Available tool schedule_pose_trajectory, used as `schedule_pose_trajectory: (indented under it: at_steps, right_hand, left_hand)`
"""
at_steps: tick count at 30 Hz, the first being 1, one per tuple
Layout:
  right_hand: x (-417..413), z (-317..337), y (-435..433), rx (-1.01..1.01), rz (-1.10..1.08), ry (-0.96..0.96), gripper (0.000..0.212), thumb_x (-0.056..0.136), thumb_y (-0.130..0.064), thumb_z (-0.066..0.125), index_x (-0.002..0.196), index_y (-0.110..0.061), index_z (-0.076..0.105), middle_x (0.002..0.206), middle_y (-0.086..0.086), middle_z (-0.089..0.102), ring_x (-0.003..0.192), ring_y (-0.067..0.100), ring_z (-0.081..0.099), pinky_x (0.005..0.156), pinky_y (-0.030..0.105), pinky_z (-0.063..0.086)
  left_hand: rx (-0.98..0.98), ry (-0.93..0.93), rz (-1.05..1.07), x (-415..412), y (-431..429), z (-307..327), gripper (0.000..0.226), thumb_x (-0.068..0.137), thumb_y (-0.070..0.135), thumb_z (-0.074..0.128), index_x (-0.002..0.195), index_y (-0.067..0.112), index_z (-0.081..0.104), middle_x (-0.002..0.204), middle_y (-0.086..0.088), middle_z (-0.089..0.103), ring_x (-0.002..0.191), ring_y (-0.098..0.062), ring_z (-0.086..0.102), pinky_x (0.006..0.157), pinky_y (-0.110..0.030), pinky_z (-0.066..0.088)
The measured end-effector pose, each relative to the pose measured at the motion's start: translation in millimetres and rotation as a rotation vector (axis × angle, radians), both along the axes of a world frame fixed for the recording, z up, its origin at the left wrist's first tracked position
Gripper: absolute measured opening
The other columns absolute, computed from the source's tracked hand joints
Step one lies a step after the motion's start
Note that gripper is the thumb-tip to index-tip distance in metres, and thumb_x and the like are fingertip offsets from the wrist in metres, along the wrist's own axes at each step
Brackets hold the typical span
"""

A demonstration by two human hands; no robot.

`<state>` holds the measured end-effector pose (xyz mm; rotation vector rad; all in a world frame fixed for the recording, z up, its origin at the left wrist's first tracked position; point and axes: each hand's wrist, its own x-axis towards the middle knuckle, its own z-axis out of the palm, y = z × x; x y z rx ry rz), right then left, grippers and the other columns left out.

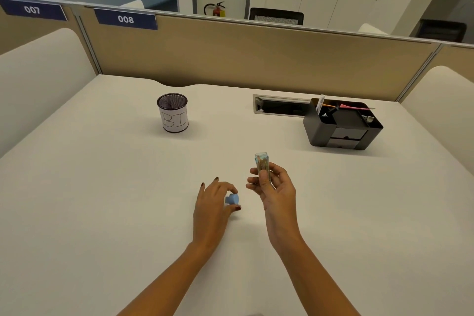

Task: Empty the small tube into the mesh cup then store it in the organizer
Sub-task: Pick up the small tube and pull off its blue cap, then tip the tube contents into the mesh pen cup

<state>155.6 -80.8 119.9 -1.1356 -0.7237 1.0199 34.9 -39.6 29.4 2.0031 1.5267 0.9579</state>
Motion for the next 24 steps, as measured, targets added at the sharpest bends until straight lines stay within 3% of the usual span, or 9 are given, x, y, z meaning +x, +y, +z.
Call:
schedule_pose_trajectory:
  at_steps: [8,13,15,17,21,24]
  right_hand:
    - [5.0,-3.3,-0.4,-0.015,0.012,0.053,0.019,0.094,-0.013,0.058,0.113,-0.012,0.061,0.102,0.010,0.073,0.083,0.020,0.069,0.074,0.029,0.060]
    - [8.0,-4.1,3.5,-0.035,0.005,0.090,0.025,0.093,-0.015,0.058,0.118,-0.010,0.059,0.106,0.008,0.075,0.085,0.019,0.070,0.075,0.026,0.060]
    - [9.2,-4.5,7.0,-0.043,0.009,0.155,0.025,0.094,-0.015,0.058,0.118,-0.007,0.060,0.106,0.008,0.075,0.086,0.019,0.069,0.075,0.026,0.060]
    - [11.9,-3.0,10.6,-0.055,0.021,0.266,0.027,0.091,-0.015,0.060,0.116,-0.004,0.061,0.108,0.011,0.073,0.088,0.019,0.067,0.082,0.027,0.059]
    - [12.3,-4.4,27.9,-0.093,0.063,0.500,0.027,0.090,-0.014,0.059,0.114,-0.004,0.064,0.106,0.010,0.068,0.089,0.016,0.066,0.092,0.027,0.057]
    - [8.8,-7.1,43.2,-0.117,0.075,0.592,0.025,0.096,-0.005,0.050,0.118,0.000,0.061,0.108,0.008,0.066,0.091,0.015,0.064,0.092,0.024,0.054]
  left_hand:
    - [0.044,0.048,-0.039,1.4,-1.4,-14.8,0.020,0.083,0.025,0.068,0.102,0.021,0.063,0.121,0.000,0.063,0.123,-0.025,0.052,0.117,-0.044,0.017]
    - [0.050,0.053,-0.069,-3.6,-1.2,-19.2,0.047,0.078,0.041,0.069,0.121,0.026,0.055,0.135,-0.001,0.055,0.130,-0.021,0.045,0.115,-0.044,0.019]
    - [0.025,-0.036,-0.092,-9.1,-1.6,-18.6,0.056,0.078,0.044,0.066,0.129,0.031,0.046,0.140,0.007,0.046,0.133,-0.011,0.036,0.116,-0.041,0.017]
    - [-0.006,-0.173,-0.090,-14.4,-2.4,-15.2,0.056,0.084,0.033,0.066,0.132,0.036,0.038,0.142,0.013,0.038,0.137,-0.006,0.029,0.117,-0.034,0.021]
    - [-0.025,-0.331,0.039,-28.7,4.4,-4.9,0.050,0.088,0.017,0.063,0.132,0.027,0.044,0.142,0.004,0.042,0.134,-0.005,0.033,0.107,-0.006,0.024]
    - [-0.019,-0.350,0.130,-37.8,14.9,-1.5,0.042,0.090,0.018,0.059,0.131,0.019,0.048,0.140,0.002,0.045,0.133,-0.009,0.037,0.103,-0.002,0.022]
